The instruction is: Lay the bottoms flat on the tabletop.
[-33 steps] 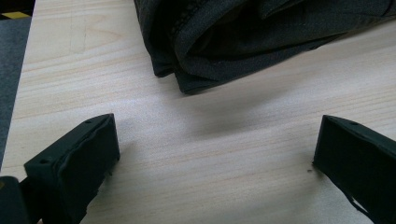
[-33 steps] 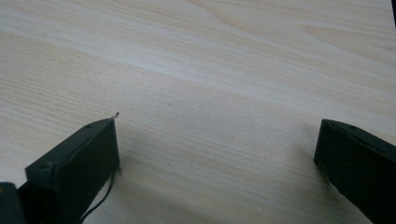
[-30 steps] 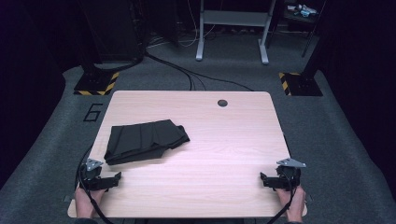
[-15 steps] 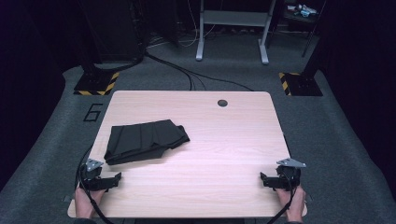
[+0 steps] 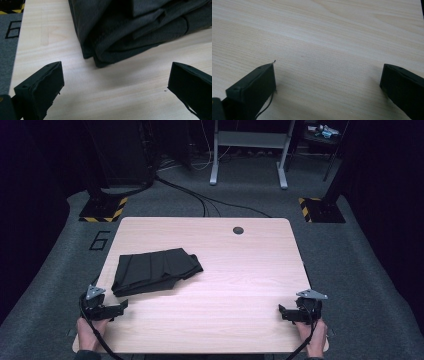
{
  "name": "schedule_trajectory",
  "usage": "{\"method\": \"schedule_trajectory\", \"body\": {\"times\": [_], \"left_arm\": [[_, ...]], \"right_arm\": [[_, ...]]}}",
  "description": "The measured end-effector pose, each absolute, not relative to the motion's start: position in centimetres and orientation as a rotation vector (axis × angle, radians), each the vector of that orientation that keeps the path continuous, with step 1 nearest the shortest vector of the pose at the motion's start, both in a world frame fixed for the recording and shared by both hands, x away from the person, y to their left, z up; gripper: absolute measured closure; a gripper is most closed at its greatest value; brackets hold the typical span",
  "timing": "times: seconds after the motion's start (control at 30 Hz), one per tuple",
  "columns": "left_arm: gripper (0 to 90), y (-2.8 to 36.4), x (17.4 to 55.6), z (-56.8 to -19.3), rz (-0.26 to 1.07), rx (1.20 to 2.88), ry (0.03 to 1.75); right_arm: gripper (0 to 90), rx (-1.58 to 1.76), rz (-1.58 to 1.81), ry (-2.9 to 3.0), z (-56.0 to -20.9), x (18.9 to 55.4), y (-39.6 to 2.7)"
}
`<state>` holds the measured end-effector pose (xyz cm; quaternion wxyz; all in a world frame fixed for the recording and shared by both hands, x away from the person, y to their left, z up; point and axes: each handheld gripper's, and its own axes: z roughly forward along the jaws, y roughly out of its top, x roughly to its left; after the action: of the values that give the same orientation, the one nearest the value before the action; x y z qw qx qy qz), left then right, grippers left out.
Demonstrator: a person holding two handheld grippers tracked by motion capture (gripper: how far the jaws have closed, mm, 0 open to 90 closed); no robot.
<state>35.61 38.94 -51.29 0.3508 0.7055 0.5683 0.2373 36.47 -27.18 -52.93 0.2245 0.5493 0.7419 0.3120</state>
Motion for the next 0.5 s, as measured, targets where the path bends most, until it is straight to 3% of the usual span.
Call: {"method": "schedule_trajectory", "body": {"times": [0.5], "left_arm": [[0.0,37.7,39.5,-47.1,0.612,1.852,1.402]], "right_arm": [[0.0,1.516,0.861,2.047,-52.9,36.5,-27.2]]}}
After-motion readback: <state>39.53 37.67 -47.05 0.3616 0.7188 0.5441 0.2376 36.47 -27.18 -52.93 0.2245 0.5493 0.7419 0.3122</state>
